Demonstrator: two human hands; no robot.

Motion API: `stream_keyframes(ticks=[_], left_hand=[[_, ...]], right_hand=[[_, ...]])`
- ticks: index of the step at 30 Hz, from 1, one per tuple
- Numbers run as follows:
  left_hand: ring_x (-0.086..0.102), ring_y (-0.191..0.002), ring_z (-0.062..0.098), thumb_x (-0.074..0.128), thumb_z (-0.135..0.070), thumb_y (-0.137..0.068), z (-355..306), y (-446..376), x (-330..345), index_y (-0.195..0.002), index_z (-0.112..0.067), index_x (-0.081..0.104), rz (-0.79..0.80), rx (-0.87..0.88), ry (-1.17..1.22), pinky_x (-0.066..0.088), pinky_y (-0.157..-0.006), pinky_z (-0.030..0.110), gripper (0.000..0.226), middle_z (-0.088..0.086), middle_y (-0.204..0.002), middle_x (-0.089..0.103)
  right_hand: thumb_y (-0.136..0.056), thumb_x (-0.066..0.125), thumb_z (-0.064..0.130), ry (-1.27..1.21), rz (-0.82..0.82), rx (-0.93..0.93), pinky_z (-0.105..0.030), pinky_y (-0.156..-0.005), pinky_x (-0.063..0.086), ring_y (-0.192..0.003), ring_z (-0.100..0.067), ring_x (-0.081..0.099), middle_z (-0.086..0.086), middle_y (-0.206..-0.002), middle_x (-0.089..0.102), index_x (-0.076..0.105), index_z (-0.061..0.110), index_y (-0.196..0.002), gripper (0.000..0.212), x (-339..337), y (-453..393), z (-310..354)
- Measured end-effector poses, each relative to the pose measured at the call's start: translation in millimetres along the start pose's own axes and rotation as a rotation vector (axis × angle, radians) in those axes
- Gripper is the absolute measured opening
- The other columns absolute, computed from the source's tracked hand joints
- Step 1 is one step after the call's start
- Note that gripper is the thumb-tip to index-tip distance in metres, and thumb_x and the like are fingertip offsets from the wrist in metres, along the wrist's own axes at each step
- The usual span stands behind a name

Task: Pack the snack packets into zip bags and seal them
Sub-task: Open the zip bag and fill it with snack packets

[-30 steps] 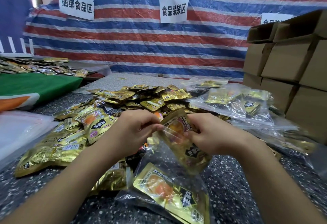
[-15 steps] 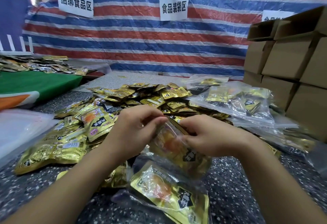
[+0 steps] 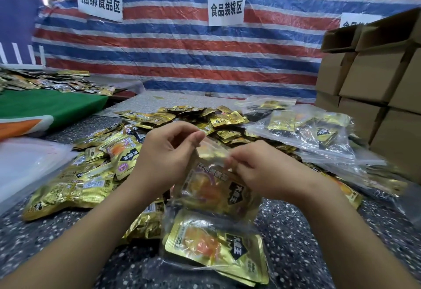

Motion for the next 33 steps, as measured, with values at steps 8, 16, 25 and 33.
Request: stream_keyframes(ticks=[8, 16, 25, 33], left_hand=[[0.072, -0.085, 0.022, 0.063, -0.064, -0.067, 42, 17, 32, -0.096, -0.026, 0.072, 0.402, -0.524, 0.111, 0.058, -0.077, 0.036, 0.048, 0.0, -0.094, 0.075], [0.071, -0.065, 0.021, 0.059, -0.038, -0.081, 29, 7, 22, -0.077, -0.02, 0.078, 0.165, -0.49, 0.472, 0.059, -0.057, 0.033, 0.026, 0.009, -0.083, 0.076], [0.071, -0.064, 0.016, 0.058, -0.03, -0.087, 29, -7, -4, -0.074, -0.019, 0.076, -0.132, -0.438, 0.705, 0.059, -0.056, 0.036, 0.025, 0.007, -0.075, 0.074], [0.073, -0.085, 0.022, 0.046, -0.038, -0.098, 28, -6, 2, -0.082, -0.029, 0.078, -0.009, -0.501, 0.594, 0.059, -0.073, 0.046, 0.036, 0.01, -0.094, 0.076]], right_hand=[[-0.104, 0.047, 0.027, -0.057, -0.347, -0.066, -0.046, -0.057, 0.05, -0.059, -0.022, 0.057, 0.0, -0.067, 0.061, 0.058, 0.015, -0.075, 0.033, -26, 1, -6], [-0.089, 0.072, 0.009, -0.09, -0.815, -0.301, -0.013, -0.056, 0.038, -0.059, -0.006, 0.048, -0.001, -0.071, 0.064, 0.07, 0.005, -0.085, 0.006, -57, 17, 4], [-0.07, 0.068, 0.06, -0.966, -0.376, 0.206, -0.036, -0.081, 0.054, -0.102, -0.021, 0.069, 0.001, -0.103, 0.073, 0.064, 0.017, -0.115, 0.063, -14, -7, -26], [-0.099, 0.058, 0.023, -1.2, -0.403, 0.154, -0.028, -0.052, 0.053, -0.06, -0.017, 0.067, -0.008, -0.071, 0.072, 0.074, 0.014, -0.063, 0.04, -10, -12, -31]])
Point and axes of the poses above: each hand's wrist, its own y-axis away from the middle knuckle, its own x-axis out of the palm, z = x × y, the point moved 7 cm from there along -y, towards the middle knuckle
